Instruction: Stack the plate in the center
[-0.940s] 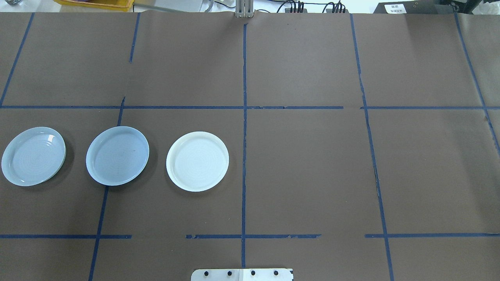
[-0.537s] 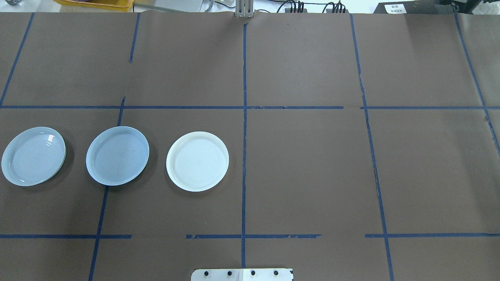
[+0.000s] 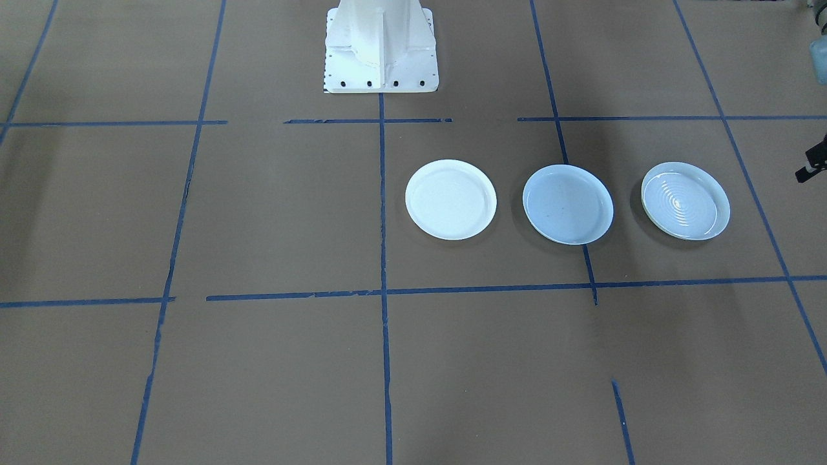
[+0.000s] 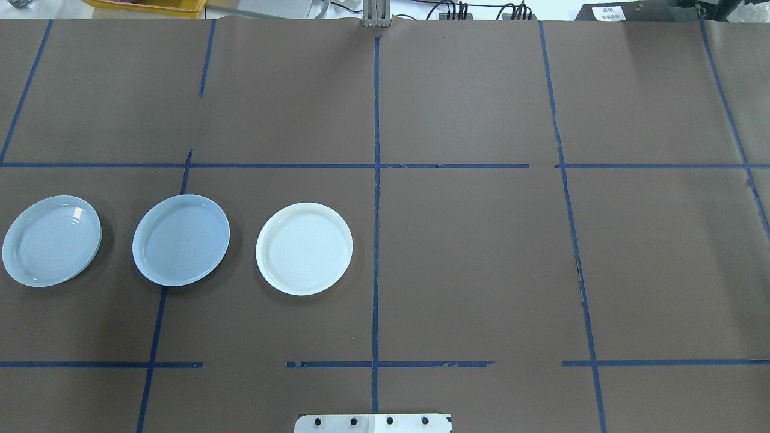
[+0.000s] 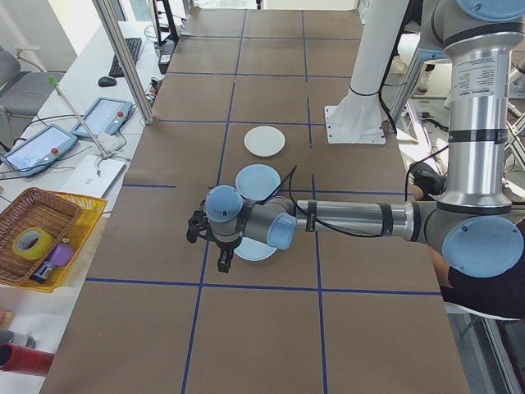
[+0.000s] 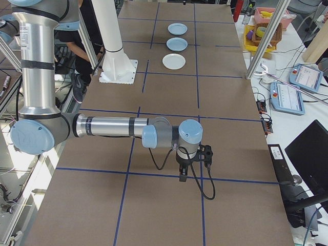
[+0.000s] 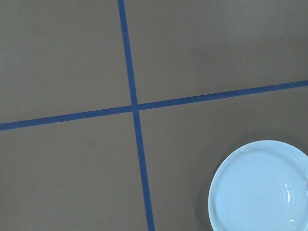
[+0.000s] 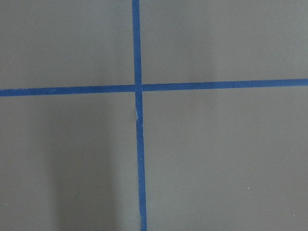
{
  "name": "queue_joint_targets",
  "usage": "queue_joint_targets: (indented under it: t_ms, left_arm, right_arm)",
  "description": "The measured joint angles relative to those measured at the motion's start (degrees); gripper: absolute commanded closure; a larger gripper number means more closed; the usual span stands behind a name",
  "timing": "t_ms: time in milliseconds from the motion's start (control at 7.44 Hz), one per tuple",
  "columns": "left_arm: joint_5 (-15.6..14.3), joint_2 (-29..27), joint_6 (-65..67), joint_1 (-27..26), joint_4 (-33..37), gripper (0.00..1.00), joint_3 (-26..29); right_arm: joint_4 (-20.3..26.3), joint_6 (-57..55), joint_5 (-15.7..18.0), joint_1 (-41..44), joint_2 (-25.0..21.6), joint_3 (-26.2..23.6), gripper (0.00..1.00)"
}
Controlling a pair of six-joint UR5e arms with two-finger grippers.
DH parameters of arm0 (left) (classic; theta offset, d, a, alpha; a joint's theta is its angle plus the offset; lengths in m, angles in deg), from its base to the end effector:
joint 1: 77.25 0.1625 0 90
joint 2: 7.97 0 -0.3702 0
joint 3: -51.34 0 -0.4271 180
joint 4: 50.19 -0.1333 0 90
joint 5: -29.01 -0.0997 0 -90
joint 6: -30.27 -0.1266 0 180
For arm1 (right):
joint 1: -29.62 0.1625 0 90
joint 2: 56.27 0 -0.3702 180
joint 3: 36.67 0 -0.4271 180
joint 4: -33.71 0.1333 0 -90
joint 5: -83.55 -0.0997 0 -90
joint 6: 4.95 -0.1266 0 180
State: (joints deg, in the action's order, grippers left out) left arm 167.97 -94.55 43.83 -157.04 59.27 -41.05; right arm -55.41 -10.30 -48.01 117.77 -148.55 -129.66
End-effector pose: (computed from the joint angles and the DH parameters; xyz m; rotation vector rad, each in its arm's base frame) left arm 0.0560 -0.5242 0.5871 0.1208 0.8905 0.0829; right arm 0.0327 -0.5160 0.6190 -0.0191 -0.7256 0.0483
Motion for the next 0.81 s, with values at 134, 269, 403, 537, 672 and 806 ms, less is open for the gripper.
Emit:
queue_joint_targets:
  t_ms: [134,269,403,537,672,806]
  left_arm:
    - [-0.7,0.0,5.9,2.5,4.7,0.00,1.7]
    - [-2.0,0.1,11.0,4.4,9.8,0.00,3.9]
    - [-3.7,0.2,16.2,6.3,15.1,0.00,6.0]
    - [-4.8,0.3,20.6,7.9,20.1,0.00,8.4]
    - [-5.4,0.4,23.7,9.0,24.3,0.00,10.7]
    - [-5.6,0.4,26.0,10.1,27.6,0.00,12.7]
  right_arm:
    - [0.0,0.0,0.0,0.0,0.0,0.0,0.00]
    - [0.0,0.0,0.0,0.0,0.0,0.0,0.00]
    - [0.0,0.0,0.0,0.0,0.0,0.0,0.00]
    - [0.0,0.0,0.0,0.0,0.0,0.0,0.00]
    - [0.0,0.0,0.0,0.0,0.0,0.0,0.00]
    - [0.0,0.0,0.0,0.0,0.0,0.0,0.00]
